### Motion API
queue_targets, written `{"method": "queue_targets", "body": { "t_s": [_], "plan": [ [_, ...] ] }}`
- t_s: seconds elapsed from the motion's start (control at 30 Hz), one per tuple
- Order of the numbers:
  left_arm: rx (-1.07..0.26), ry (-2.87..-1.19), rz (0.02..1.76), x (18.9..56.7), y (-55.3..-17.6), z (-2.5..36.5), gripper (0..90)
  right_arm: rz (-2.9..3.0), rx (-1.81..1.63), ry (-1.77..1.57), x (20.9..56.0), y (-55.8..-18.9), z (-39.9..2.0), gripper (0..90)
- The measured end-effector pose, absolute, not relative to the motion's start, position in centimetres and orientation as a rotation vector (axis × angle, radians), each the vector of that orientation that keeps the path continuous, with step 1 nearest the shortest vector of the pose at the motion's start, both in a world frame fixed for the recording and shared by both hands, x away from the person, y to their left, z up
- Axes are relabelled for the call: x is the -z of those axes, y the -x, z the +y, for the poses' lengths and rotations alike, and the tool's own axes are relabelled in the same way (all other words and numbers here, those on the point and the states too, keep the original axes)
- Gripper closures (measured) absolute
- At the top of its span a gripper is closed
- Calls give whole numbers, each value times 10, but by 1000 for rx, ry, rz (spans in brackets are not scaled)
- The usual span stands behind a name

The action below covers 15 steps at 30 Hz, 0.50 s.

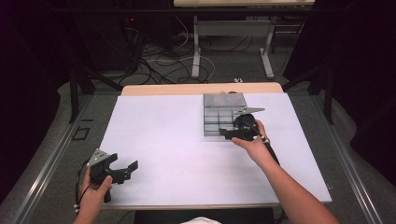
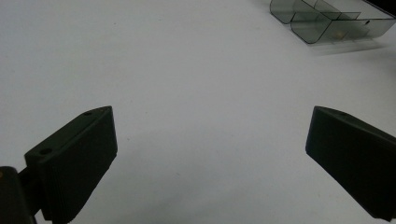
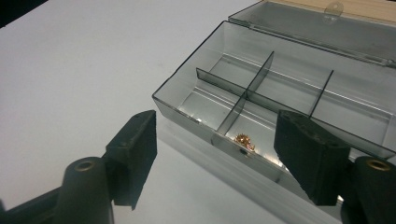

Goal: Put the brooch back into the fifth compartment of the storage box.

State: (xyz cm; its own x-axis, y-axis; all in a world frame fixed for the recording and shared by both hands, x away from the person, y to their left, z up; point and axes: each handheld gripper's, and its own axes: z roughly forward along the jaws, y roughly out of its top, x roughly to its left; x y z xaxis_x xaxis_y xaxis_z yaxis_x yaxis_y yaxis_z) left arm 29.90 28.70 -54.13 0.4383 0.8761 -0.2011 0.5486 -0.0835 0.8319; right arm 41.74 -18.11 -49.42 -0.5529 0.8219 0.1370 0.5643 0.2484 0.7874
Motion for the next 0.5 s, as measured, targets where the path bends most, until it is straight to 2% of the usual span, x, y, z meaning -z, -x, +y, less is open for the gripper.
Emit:
{"method": "queue_targets", "body": {
  "t_s": [0.3, 0.5],
  "plan": [
    [-436, -1770, 1226, 542, -299, 286, 22, 2244, -1186, -1250, 491, -403, -190, 183],
    [-438, -1766, 1230, 542, -299, 287, 22, 2250, -1208, -1221, 489, -391, -192, 163]
  ]
}}
